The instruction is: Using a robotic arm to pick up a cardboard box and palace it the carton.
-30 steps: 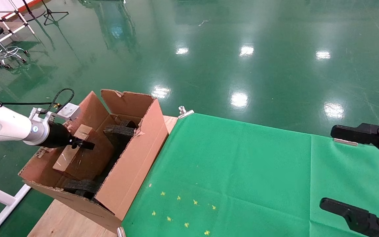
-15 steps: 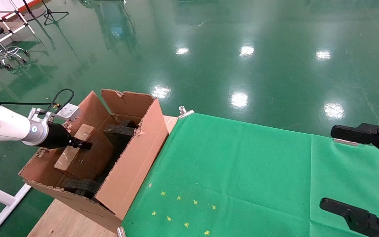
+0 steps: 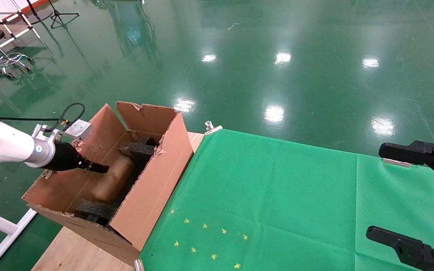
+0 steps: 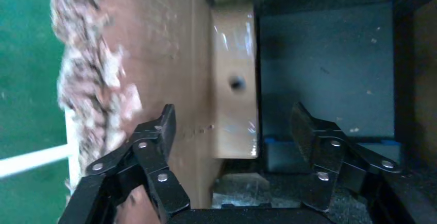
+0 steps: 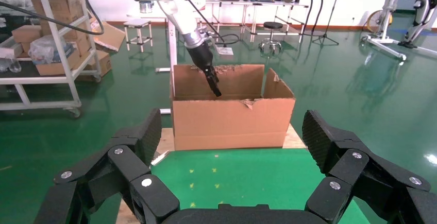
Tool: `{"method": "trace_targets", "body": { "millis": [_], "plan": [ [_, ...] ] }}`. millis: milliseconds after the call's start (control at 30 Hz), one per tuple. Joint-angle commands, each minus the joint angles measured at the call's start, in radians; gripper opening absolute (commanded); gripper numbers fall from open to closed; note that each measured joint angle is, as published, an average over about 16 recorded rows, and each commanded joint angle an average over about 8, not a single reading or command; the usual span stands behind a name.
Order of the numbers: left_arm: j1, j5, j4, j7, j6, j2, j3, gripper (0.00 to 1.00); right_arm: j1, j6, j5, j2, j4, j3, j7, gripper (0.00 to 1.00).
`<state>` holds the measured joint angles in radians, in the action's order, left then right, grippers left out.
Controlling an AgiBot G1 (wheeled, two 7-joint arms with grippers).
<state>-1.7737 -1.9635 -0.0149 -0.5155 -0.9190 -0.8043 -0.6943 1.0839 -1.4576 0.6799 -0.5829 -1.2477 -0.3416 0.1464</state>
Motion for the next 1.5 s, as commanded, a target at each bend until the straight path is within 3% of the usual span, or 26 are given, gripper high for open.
{"method": "trace_targets", "body": {
  "millis": [33, 367, 733, 1500],
  "plan": [
    [-0.011, 0.005, -0.012, 0.011, 0.001, 0.005, 0.003, 1.00, 0.000, 0.000, 0.000, 0.000, 0.000, 0.000, 0.000, 1.00],
    [-0.065, 0.143, -0.134, 0.122, -0.128, 0.114, 0.094, 1.00, 0.000, 0.000, 0.000, 0.000, 0.000, 0.000, 0.000, 1.00],
    [-0.054, 0.167, -0.167, 0.132, -0.149, 0.123, 0.101, 1.00, 0.000, 0.000, 0.000, 0.000, 0.000, 0.000, 0.000, 1.00],
    [0.223, 0.559, -0.573, 0.205, -0.307, 0.149, 0.217, 1.00, 0.000, 0.000, 0.000, 0.000, 0.000, 0.000, 0.000, 1.00]
  ]
}}
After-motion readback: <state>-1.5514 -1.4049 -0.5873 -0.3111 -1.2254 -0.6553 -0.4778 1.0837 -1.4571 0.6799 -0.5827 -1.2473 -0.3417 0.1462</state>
